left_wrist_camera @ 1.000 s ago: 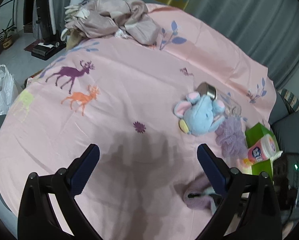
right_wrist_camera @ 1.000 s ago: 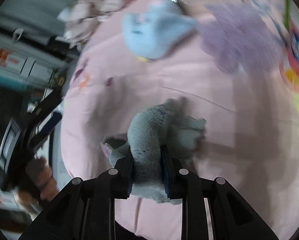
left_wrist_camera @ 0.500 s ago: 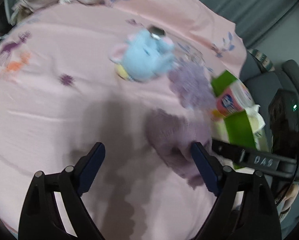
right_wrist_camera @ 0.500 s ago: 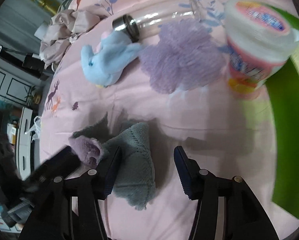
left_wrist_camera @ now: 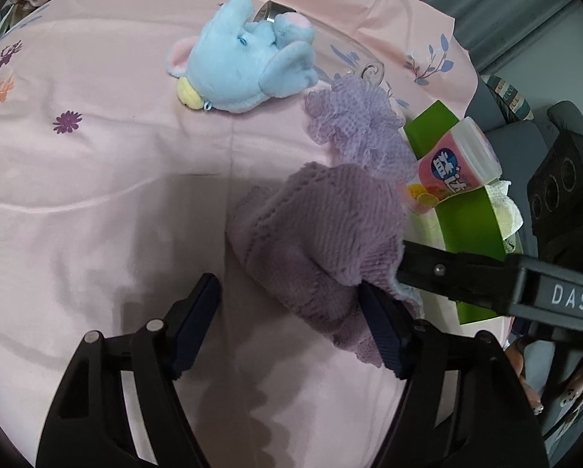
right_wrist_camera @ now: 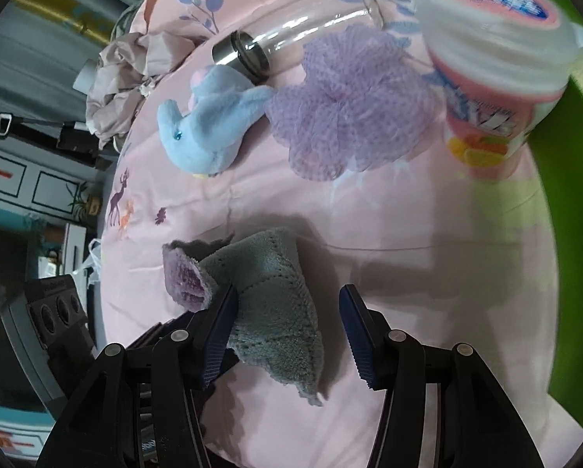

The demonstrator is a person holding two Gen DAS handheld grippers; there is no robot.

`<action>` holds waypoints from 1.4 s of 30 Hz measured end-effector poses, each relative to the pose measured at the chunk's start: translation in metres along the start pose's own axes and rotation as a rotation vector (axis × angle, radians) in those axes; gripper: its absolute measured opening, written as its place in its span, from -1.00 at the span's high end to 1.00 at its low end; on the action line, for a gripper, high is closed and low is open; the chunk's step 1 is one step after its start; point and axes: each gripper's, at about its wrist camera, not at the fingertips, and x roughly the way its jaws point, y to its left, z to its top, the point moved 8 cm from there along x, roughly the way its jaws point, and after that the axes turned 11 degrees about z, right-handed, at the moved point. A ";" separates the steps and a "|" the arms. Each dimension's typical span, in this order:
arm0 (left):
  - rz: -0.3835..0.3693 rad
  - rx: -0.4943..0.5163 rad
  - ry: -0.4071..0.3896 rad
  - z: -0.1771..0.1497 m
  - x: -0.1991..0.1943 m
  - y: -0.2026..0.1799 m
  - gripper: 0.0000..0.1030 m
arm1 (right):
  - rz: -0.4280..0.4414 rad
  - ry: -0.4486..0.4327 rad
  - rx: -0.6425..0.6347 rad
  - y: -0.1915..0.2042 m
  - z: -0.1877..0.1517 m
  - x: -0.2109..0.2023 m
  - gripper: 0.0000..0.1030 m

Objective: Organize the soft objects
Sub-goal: 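Lift the grey cloth with the right tool off the sheet, then carry the grey cloth with the right tool over the box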

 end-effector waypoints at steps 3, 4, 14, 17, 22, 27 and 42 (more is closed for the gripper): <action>0.006 0.026 -0.006 -0.001 0.000 -0.002 -0.05 | 0.021 0.029 0.014 -0.001 -0.001 0.008 -0.06; -0.016 0.019 -0.001 -0.002 0.001 -0.002 0.12 | 0.022 0.035 0.015 -0.001 -0.002 0.011 -0.06; -0.080 0.001 -0.006 -0.002 -0.004 -0.012 0.51 | 0.050 0.034 -0.072 0.017 -0.006 0.017 0.05; -0.060 0.037 -0.079 0.004 -0.020 -0.021 0.54 | 0.053 -0.012 -0.152 0.032 -0.004 0.004 0.05; -0.030 0.099 -0.216 0.020 -0.057 -0.038 0.58 | 0.101 -0.146 -0.284 0.063 0.004 -0.031 0.05; -0.019 0.165 -0.329 0.032 -0.088 -0.063 0.58 | 0.136 -0.262 -0.335 0.078 0.009 -0.076 0.05; -0.202 0.372 -0.472 0.041 -0.132 -0.200 0.61 | 0.123 -0.632 -0.232 0.041 0.009 -0.226 0.05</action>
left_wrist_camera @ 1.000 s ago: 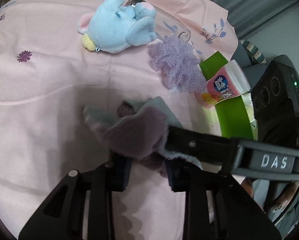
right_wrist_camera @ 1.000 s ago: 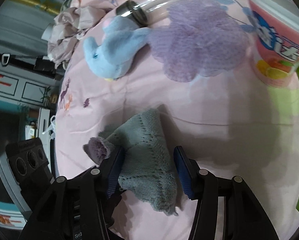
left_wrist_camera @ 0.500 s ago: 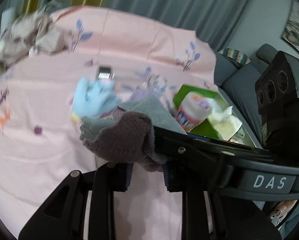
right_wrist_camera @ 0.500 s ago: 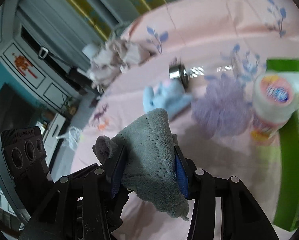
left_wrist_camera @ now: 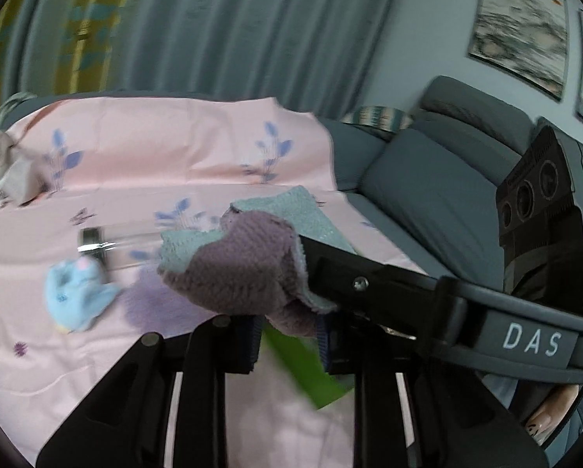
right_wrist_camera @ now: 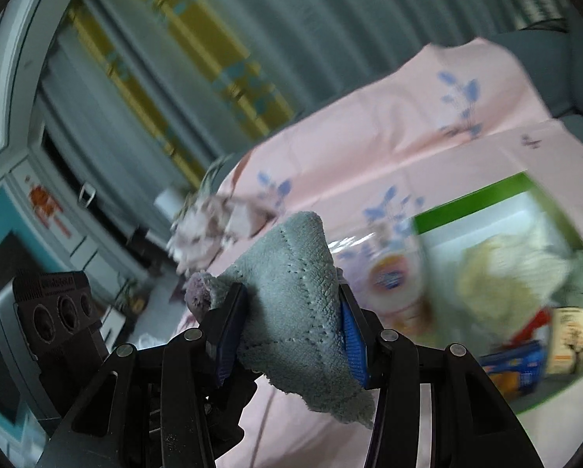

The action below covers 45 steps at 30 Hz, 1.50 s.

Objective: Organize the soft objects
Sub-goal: 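Carry the grey cloth with the right tool over the box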

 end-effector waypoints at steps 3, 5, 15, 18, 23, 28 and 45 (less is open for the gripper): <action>-0.056 0.019 0.002 0.003 0.010 -0.025 0.63 | -0.049 -0.055 0.027 -0.016 0.007 -0.022 0.05; -0.083 0.034 0.010 0.003 0.020 -0.040 0.64 | -0.073 -0.085 0.052 -0.029 0.011 -0.035 0.05; -0.117 0.047 0.156 -0.022 0.066 -0.079 0.64 | -0.165 -0.084 0.232 -0.094 0.004 -0.045 0.05; -0.121 0.046 0.228 -0.035 0.082 -0.083 0.63 | -0.223 -0.052 0.274 -0.113 -0.004 -0.043 0.05; -0.107 0.045 0.312 -0.051 0.102 -0.088 0.62 | -0.282 -0.013 0.333 -0.136 -0.013 -0.038 0.05; -0.103 0.024 0.392 -0.065 0.122 -0.087 0.62 | -0.325 0.024 0.372 -0.155 -0.023 -0.035 0.05; -0.050 0.035 0.572 -0.095 0.160 -0.093 0.60 | -0.508 0.078 0.439 -0.193 -0.040 -0.039 0.04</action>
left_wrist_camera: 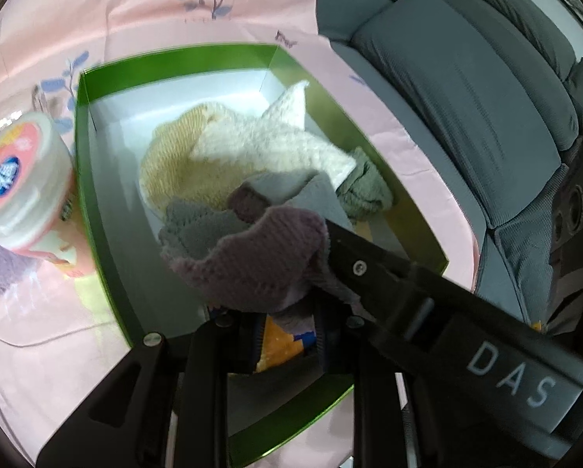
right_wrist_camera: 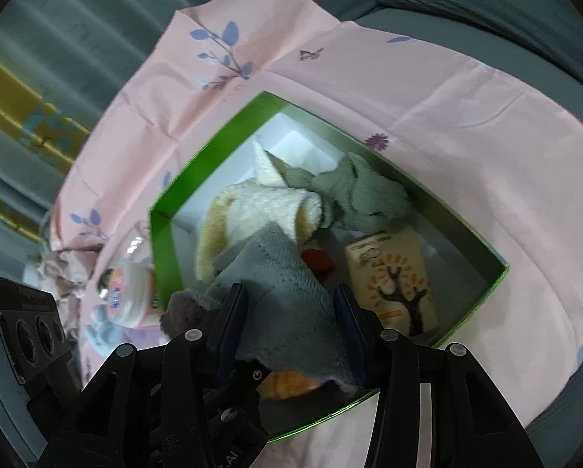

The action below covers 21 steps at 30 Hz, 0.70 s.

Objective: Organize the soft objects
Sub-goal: 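Carry the grey cloth with the right tool over the box, then open the right tool to drop the grey cloth into the box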

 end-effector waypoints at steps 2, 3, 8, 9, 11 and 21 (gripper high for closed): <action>0.002 0.002 0.003 0.000 0.002 -0.001 0.60 | -0.006 0.001 0.004 -0.001 0.000 0.000 0.04; 0.004 0.002 0.001 0.000 0.001 -0.001 0.60 | -0.006 0.000 0.003 -0.001 0.001 0.000 0.04; 0.007 -0.002 -0.004 -0.001 -0.003 0.001 0.58 | -0.015 -0.004 -0.006 0.000 0.000 -0.002 0.04; 0.007 -0.002 -0.008 -0.001 -0.004 0.001 0.56 | -0.014 -0.005 -0.010 0.002 0.000 -0.003 0.04; 0.008 -0.001 -0.020 -0.002 -0.010 0.003 0.49 | -0.017 -0.016 -0.028 0.005 0.000 -0.006 0.04; 0.049 -0.024 -0.142 -0.001 -0.056 0.022 -0.53 | 0.004 -0.160 -0.070 0.023 0.010 -0.038 -0.46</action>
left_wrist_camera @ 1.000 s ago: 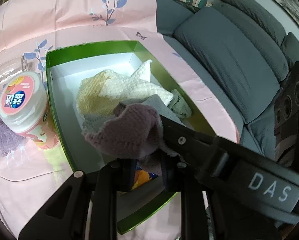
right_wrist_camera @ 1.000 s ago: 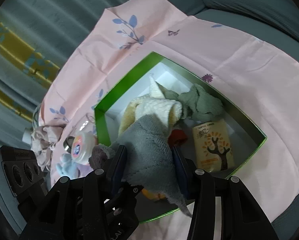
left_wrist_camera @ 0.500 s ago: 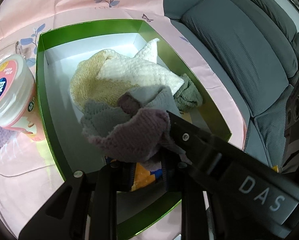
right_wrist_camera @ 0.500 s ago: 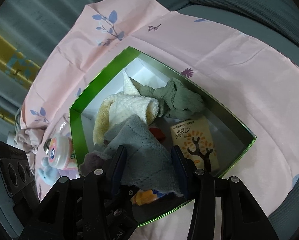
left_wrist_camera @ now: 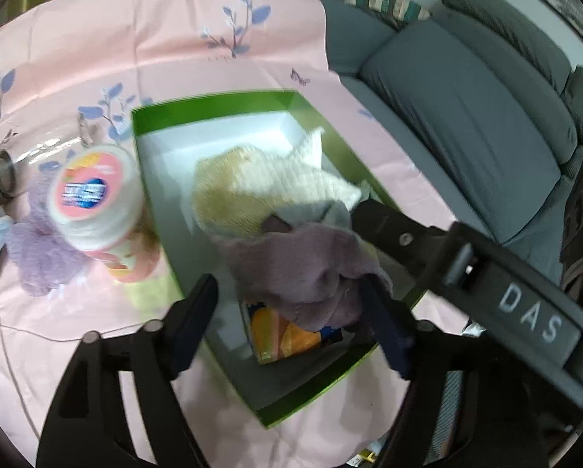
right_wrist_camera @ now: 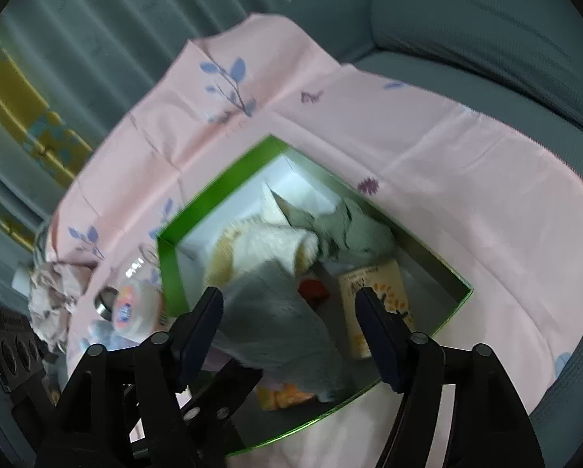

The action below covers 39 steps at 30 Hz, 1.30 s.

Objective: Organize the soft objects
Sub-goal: 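Open the right tool to drop the grey cloth into the box, then move the right tool back to the purple mesh bath puff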

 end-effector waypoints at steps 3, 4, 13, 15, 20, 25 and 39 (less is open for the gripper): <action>-0.028 -0.030 -0.041 0.003 -0.020 0.010 -0.57 | 0.012 -0.046 -0.017 0.007 0.005 -0.008 -0.53; -0.034 -0.038 -0.052 0.004 -0.026 0.013 -0.61 | 0.010 -0.058 -0.024 0.009 0.006 -0.010 -0.53; -0.015 -0.136 -0.179 -0.001 -0.086 0.070 -0.76 | 0.046 -0.171 -0.059 0.027 0.016 -0.030 -0.53; 0.027 -0.182 -0.210 -0.005 -0.099 0.096 -0.76 | 0.055 -0.198 -0.071 0.032 0.018 -0.036 -0.54; 0.126 -0.275 -0.255 -0.023 -0.123 0.157 -0.76 | 0.096 -0.231 -0.089 0.046 0.017 -0.041 -0.83; 0.242 -0.364 -0.263 -0.053 -0.133 0.218 -0.91 | 0.176 -0.194 -0.105 0.070 0.009 -0.035 -0.83; 0.370 -0.578 -0.214 -0.085 -0.118 0.313 -0.91 | 0.245 0.166 -0.386 0.217 -0.080 0.053 -0.79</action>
